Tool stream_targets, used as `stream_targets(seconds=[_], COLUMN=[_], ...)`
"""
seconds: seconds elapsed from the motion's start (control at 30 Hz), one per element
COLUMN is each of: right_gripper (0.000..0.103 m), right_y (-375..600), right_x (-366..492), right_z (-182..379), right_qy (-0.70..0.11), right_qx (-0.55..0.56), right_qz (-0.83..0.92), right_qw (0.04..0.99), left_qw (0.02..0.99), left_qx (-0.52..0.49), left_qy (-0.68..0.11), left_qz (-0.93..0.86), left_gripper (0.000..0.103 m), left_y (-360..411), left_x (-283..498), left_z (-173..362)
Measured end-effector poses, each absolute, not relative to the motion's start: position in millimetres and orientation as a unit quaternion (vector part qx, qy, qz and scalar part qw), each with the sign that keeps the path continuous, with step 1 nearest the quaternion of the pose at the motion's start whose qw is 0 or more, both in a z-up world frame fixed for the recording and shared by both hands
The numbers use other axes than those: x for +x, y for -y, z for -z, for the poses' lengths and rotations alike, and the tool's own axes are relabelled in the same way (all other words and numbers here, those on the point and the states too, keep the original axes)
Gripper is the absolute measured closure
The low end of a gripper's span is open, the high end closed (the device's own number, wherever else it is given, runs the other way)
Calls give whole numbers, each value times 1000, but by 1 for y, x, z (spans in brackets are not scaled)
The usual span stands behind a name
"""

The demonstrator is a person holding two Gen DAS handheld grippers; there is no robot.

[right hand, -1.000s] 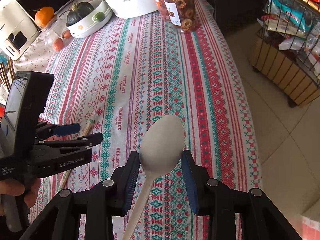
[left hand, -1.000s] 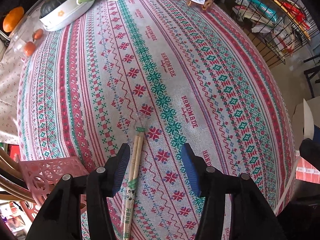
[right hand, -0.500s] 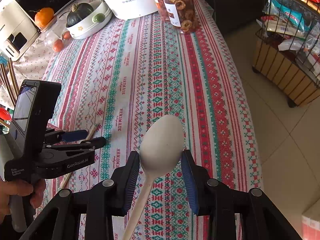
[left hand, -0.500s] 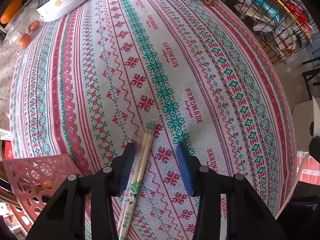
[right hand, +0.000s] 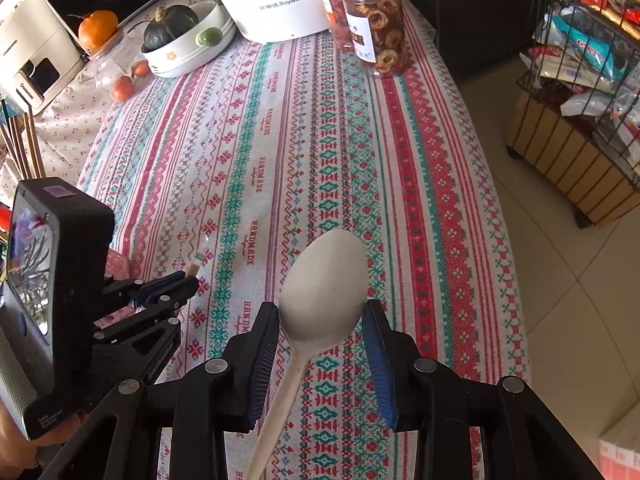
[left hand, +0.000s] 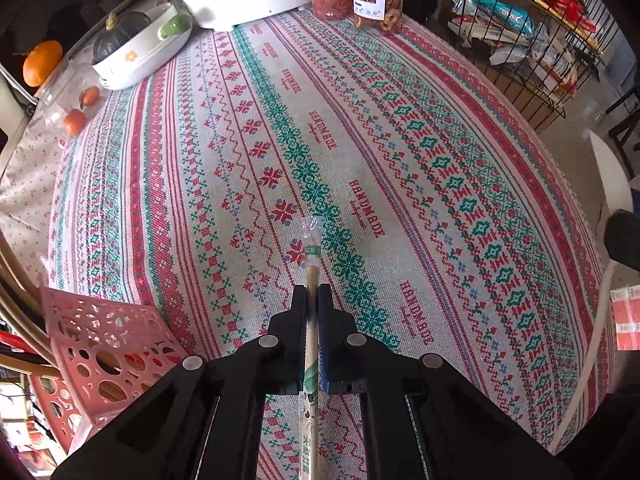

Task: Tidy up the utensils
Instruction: 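Drop the wrapped chopsticks into the pink basket with the left gripper while the right gripper holds the spoon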

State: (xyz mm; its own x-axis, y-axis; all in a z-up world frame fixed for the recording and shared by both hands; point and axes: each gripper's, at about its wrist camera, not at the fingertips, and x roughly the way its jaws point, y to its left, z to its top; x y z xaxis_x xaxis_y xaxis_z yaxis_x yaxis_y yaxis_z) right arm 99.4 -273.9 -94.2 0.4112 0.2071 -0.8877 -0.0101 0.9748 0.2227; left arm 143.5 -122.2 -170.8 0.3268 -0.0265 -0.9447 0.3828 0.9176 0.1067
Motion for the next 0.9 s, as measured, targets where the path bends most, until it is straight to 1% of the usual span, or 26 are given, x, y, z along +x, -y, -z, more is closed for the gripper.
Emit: stream_targets(seconds=[0.17,0.37,0.9], right_gripper=[65,65,65], right_y=[263,248,196], right_x=[98,95,90], right_z=[81,62,19], right_qy=[-517,-484,-399], right_qx=[78,69,44], right_qz=[-71,-81,-108], right_qw=[849,869,909], left_qw=[835,868,918], left_qx=[146,135,52], left_qy=[-512,-451,-345], left_qz=[140,157,190], left_gripper=[98,98,98], left_y=[116,105,31], left_x=[117,106,68], left_z=[131,92,8])
